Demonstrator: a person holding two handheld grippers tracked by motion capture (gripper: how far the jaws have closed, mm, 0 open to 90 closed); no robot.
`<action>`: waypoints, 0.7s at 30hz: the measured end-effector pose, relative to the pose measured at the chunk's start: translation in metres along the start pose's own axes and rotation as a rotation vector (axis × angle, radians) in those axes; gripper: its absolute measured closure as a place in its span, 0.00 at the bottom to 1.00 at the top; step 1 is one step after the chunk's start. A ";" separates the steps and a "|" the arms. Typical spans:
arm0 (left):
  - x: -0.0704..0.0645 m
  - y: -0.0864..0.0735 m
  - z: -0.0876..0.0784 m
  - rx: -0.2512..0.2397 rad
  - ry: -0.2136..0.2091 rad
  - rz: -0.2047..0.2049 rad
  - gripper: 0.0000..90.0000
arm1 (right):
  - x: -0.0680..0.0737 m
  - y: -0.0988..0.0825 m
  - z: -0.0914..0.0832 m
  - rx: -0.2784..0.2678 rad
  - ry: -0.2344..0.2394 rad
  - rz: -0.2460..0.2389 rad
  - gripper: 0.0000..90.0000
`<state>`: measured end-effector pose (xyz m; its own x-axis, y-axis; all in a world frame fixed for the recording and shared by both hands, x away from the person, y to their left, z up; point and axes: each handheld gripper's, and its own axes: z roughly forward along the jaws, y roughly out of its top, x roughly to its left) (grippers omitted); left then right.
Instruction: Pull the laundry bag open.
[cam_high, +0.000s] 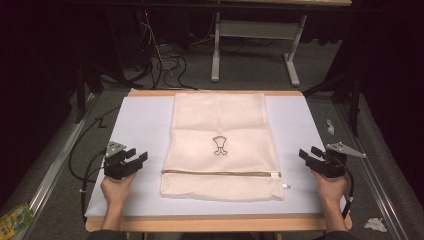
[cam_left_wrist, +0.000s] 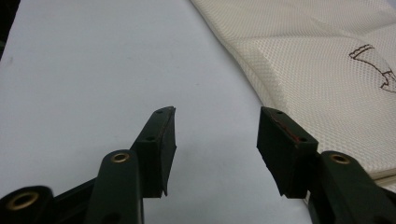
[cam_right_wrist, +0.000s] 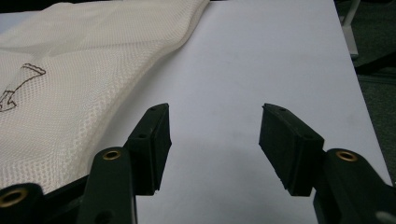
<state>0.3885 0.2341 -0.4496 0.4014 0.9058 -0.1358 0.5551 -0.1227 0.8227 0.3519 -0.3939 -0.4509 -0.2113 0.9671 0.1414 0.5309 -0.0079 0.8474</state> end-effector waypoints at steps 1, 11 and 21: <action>0.000 0.000 0.001 0.001 -0.002 0.001 0.52 | 0.000 0.000 0.000 0.003 -0.002 0.004 0.49; -0.004 -0.001 0.007 0.008 -0.012 0.002 0.52 | 0.003 -0.001 0.009 0.046 -0.004 -0.008 0.51; -0.004 -0.003 0.016 0.036 0.008 0.014 0.52 | 0.005 -0.002 0.017 0.074 -0.013 -0.023 0.52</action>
<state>0.3969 0.2244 -0.4605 0.4038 0.9069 -0.1199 0.5751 -0.1498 0.8043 0.3639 -0.3843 -0.4605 -0.2138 0.9701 0.1150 0.5853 0.0329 0.8102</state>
